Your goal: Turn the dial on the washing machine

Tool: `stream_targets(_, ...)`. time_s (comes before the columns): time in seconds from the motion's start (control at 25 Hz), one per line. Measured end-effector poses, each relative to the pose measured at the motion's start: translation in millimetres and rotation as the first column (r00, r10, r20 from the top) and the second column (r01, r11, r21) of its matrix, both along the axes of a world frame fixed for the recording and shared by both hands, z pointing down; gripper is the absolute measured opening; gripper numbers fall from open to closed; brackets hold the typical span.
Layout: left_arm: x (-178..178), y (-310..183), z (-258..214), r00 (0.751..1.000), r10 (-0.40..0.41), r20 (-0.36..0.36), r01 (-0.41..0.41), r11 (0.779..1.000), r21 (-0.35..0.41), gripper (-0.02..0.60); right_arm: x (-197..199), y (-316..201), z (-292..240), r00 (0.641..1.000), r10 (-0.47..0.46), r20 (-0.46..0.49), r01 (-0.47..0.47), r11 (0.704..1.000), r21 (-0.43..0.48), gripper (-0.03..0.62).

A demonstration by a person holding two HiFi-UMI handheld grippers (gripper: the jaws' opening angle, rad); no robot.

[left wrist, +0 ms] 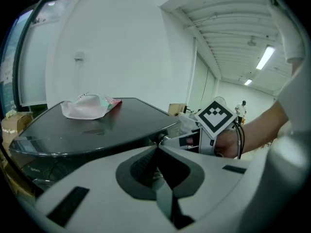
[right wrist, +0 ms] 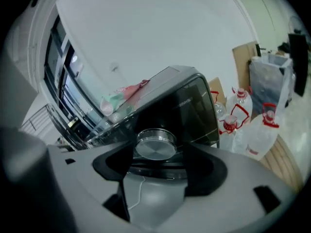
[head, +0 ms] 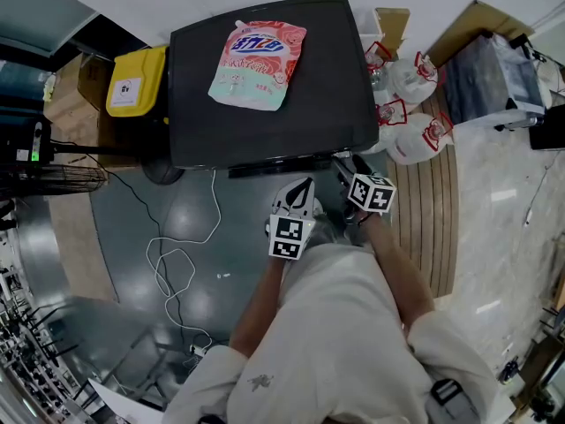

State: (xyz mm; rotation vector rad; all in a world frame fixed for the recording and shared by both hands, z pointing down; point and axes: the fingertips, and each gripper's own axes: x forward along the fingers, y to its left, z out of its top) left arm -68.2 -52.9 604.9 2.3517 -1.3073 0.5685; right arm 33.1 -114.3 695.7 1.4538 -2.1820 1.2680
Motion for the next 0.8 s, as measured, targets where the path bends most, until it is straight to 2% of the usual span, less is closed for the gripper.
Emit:
stream_targets(0.2, 0.5, 1.5, 1.3, 1.0, 0.002, 0.002, -0.002, 1.0, -0.003, 0.014, -8.9, 1.8, -2.4, 0.969, -0.109, -0.222, 0.124, 0.991, 0.053, 0.327)
stream_targets(0.36, 0.0, 1.9, 1.2, 1.0, 0.001, 0.002, -0.001, 1.0, -0.002, 0.014, -11.5, 3.1, 0.6, 0.933, -0.143, -0.33, 0.169, 0.984, 0.053, 0.325)
stream_targets(0.56, -2.3, 3.6, 1.1, 1.0, -0.004, 0.005, 0.004, 1.0, -0.004, 0.014, -9.5, 3.9, 6.5, 0.904, -0.147, -0.402, 0.173, 0.984, 0.029, 0.325)
stream_targets(0.72, -2.8, 5.2, 3.5, 1.0, -0.007, 0.006, 0.007, 1.0, -0.007, 0.014, -7.7, 2.7, 10.6, 0.902, -0.134, -0.41, 0.158, 0.987, 0.025, 0.28)
stream_targets(0.8, -3.7, 5.5, 4.0, 1.0, -0.009, 0.007, 0.009, 1.0, -0.008, 0.014, -7.7, 2.4, 10.9, 0.903, -0.134, -0.409, 0.156, 0.988, 0.021, 0.279)
